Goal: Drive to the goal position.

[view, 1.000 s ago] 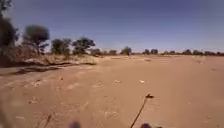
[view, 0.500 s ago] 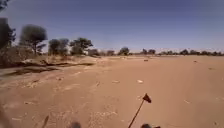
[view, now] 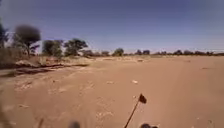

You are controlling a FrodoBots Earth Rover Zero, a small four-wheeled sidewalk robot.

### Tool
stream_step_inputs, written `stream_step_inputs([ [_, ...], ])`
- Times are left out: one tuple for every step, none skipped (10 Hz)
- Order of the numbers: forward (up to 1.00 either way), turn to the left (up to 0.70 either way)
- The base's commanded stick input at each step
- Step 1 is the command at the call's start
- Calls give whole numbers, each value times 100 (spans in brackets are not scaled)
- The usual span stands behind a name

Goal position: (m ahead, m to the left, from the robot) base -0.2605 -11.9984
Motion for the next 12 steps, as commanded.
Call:
stream_step_inputs([
  [0,-45],
  [0,-45],
  [0,-45],
  [0,-45],
  [0,-45],
  [0,-45],
  [0,-45],
  [0,-45],
  [0,-45],
  [0,-45],
  [0,-45],
  [0,-45],
])
